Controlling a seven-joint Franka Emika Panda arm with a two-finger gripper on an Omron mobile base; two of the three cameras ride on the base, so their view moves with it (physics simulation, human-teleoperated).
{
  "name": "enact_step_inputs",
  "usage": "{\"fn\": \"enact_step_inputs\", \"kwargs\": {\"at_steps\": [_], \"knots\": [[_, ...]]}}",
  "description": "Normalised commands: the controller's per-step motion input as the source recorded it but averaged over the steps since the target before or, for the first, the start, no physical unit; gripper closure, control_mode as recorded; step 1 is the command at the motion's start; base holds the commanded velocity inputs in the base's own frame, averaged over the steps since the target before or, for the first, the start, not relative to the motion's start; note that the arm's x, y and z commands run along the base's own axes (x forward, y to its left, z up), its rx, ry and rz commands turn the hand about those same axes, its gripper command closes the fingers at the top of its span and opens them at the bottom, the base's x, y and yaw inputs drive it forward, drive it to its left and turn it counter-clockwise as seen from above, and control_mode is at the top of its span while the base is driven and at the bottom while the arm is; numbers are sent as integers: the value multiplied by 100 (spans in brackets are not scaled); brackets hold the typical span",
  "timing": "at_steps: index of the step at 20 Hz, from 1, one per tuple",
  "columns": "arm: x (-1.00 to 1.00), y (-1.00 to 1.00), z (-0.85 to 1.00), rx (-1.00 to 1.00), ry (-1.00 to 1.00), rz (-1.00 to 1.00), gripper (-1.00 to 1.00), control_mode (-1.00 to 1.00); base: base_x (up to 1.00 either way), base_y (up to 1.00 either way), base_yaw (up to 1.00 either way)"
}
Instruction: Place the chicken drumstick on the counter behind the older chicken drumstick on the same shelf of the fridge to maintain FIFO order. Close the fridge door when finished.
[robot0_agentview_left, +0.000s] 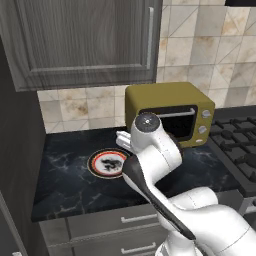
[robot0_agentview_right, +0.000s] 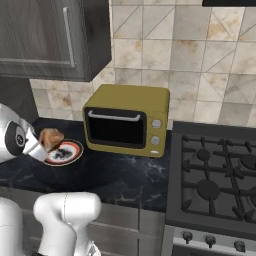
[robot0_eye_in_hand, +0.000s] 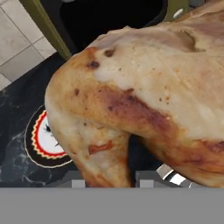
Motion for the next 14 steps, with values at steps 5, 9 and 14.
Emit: {"fn": "enact_step_inputs", "kwargs": {"at_steps": [5,9,14], "knots": [[-13,-100,30,2,-5,1,100,-100,0,0,0],[0,-65,6,5,-1,2,100,-100,0,0,0],[0,-1,0,0,0,0,100,-100,0,0,0]]}}
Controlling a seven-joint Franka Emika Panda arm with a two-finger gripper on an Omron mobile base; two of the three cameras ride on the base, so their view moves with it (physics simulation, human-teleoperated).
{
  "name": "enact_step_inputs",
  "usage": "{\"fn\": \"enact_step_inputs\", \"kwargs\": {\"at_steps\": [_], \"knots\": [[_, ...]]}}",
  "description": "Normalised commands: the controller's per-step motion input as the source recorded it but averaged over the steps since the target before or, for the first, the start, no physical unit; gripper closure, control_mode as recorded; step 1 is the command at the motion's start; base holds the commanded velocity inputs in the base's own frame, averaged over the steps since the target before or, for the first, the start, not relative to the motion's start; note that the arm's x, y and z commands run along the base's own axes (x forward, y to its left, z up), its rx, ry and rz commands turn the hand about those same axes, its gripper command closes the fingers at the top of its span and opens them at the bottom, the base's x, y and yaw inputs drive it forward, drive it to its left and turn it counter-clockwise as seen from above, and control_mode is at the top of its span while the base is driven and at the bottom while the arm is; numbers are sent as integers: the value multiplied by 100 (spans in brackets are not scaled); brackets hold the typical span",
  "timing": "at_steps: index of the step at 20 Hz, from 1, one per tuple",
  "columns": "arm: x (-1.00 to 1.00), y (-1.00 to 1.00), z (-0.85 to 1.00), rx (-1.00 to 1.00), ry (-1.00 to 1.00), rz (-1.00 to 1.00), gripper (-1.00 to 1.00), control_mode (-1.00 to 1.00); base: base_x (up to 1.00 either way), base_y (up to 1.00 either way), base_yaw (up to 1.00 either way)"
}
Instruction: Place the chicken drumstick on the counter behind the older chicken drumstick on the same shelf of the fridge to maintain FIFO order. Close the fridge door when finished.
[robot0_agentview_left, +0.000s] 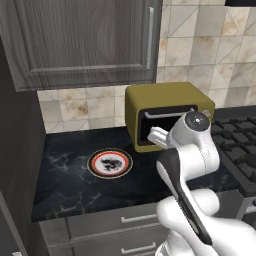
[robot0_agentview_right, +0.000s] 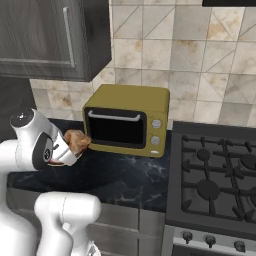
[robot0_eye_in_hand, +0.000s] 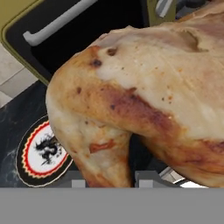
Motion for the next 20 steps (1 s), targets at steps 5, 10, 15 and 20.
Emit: {"fn": "enact_step_inputs", "kwargs": {"at_steps": [5,10,15,20], "knots": [[-33,-4,-9,0,-3,18,100,-100,0,0,0],[-49,-1,-3,0,-5,28,100,-100,0,0,0],[0,0,0,0,0,0,100,100,-71,7,24],[0,0,0,0,0,0,100,100,-97,28,31]]}}
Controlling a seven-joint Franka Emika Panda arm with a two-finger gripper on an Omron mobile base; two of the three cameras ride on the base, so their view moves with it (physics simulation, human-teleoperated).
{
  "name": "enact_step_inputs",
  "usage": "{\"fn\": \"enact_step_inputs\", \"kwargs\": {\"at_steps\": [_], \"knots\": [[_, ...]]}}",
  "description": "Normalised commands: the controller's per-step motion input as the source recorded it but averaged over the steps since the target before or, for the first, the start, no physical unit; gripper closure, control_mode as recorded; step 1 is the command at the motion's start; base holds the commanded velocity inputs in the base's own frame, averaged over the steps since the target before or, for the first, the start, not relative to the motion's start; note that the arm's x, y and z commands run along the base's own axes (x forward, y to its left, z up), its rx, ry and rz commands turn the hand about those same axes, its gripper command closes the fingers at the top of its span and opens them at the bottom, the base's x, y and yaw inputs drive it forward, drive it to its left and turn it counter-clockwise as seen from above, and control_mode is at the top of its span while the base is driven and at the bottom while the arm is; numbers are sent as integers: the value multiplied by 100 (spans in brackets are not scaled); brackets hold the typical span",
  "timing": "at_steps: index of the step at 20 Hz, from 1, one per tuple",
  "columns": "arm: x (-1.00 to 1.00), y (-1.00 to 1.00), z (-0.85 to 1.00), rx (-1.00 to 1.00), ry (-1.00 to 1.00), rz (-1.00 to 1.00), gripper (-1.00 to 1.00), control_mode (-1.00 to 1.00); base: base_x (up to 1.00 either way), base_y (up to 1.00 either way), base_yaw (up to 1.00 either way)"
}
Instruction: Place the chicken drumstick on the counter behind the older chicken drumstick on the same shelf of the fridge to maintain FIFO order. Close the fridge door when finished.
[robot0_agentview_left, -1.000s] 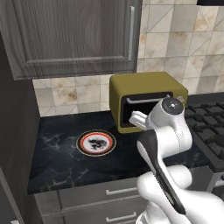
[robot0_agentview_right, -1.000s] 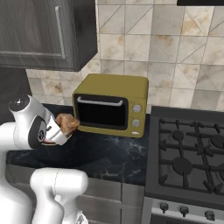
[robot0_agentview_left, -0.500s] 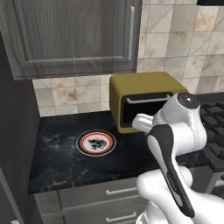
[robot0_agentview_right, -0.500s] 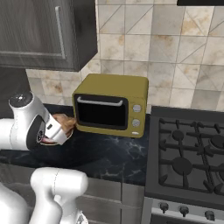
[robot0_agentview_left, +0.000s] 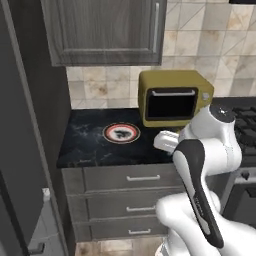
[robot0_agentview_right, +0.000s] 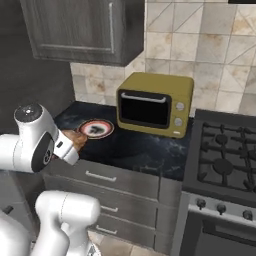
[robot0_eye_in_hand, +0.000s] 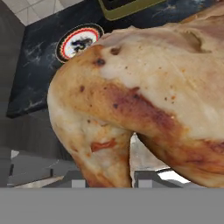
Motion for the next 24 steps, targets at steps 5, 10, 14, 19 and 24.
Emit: {"fn": "enact_step_inputs", "kwargs": {"at_steps": [5,10,14,19,24], "knots": [[0,0,0,0,0,0,100,100,-100,-4,50],[0,0,0,0,0,0,100,100,-96,7,60],[0,0,0,0,0,0,100,100,-96,60,40],[0,0,0,0,0,0,100,100,5,91,18],[0,0,0,0,0,0,100,100,85,100,4]]}}
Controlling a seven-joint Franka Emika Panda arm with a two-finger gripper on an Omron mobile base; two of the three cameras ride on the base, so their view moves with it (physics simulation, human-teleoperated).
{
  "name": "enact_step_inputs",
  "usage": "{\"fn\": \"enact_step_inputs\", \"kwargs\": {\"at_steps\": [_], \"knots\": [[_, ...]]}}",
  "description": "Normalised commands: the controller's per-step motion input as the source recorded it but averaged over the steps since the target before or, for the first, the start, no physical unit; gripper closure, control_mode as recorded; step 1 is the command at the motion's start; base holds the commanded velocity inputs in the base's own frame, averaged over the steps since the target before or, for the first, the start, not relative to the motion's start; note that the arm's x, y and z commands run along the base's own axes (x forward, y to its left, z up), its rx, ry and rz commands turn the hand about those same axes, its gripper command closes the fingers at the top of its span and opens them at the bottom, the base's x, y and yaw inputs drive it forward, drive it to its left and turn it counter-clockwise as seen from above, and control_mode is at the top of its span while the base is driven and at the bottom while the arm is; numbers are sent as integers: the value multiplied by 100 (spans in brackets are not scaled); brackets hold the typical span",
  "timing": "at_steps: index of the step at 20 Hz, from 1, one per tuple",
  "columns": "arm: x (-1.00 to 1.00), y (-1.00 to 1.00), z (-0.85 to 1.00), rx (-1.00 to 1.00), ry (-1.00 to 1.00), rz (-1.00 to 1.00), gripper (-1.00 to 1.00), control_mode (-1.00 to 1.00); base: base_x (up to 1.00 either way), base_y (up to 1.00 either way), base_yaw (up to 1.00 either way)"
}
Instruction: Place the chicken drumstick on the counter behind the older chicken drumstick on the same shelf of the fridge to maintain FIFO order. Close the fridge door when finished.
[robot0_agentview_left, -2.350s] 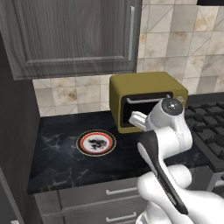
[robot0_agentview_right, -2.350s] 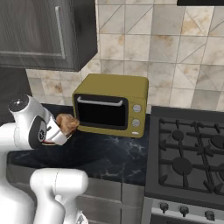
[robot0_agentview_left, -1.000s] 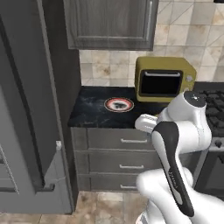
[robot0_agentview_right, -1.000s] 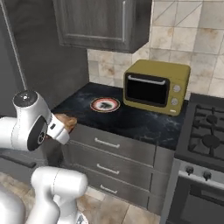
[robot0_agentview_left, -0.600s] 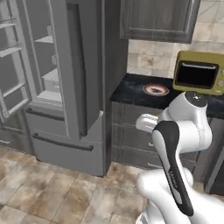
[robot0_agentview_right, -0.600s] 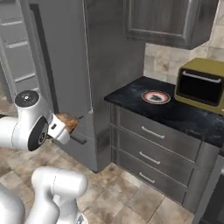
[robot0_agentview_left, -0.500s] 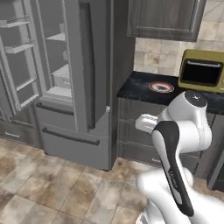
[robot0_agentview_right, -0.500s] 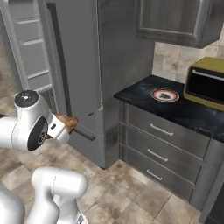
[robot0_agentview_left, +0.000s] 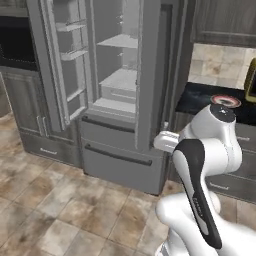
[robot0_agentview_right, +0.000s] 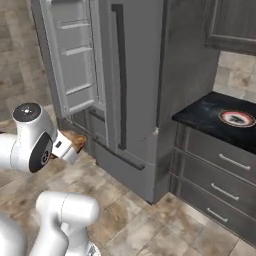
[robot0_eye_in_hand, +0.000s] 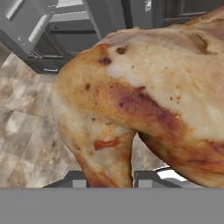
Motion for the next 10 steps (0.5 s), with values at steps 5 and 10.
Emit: {"fn": "enact_step_inputs", "kwargs": {"at_steps": [5,10], "knots": [[0,0,0,0,0,0,100,100,79,100,-2],[0,0,0,0,0,0,100,100,95,99,-26]]}}
